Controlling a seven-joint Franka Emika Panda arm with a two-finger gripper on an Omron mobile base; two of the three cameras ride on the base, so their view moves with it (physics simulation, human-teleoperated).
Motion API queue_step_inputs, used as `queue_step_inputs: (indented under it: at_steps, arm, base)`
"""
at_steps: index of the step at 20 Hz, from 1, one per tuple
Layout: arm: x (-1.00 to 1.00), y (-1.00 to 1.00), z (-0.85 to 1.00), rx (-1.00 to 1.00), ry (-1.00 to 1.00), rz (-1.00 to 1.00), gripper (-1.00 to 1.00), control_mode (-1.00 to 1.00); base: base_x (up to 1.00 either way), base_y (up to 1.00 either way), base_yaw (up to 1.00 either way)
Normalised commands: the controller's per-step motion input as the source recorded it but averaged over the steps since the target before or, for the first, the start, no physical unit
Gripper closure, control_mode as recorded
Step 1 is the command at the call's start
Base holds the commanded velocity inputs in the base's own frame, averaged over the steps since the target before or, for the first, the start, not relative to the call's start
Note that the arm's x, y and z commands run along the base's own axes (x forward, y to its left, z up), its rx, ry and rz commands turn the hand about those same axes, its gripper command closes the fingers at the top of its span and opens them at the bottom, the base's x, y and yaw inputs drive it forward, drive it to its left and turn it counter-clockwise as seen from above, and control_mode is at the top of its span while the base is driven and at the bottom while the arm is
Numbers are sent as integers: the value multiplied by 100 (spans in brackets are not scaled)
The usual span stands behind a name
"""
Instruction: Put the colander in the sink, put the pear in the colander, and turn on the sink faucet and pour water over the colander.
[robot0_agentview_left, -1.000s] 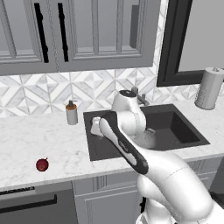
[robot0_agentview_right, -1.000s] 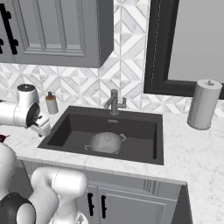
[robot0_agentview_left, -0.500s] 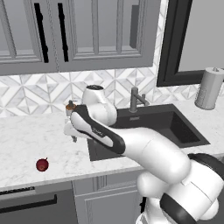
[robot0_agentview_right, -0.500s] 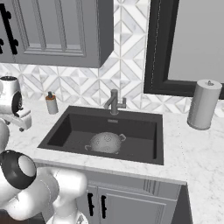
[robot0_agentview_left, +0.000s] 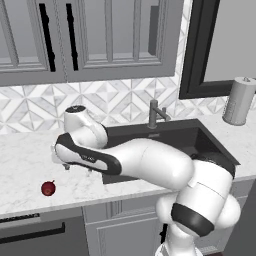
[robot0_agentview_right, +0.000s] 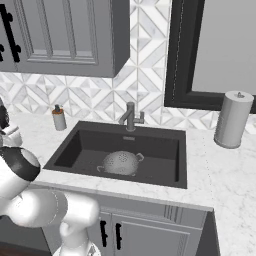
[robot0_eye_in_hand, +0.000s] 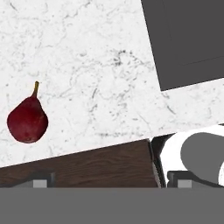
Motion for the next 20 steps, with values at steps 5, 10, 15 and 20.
queue_step_inputs:
  at_steps: [5, 10, 15, 20]
  arm:
    - [19, 34, -32, 0, 0, 0, -100, -100]
    - [23, 39, -25, 7, 1, 0, -100, -100]
    - [1, 36, -21, 0, 1, 0, -100, -100]
    - [10, 31, -16, 0, 0, 0, -100, -100]
  base:
    - [0, 0, 0]
    - [0, 0, 0]
    - [0, 0, 0]
    - [0, 0, 0]
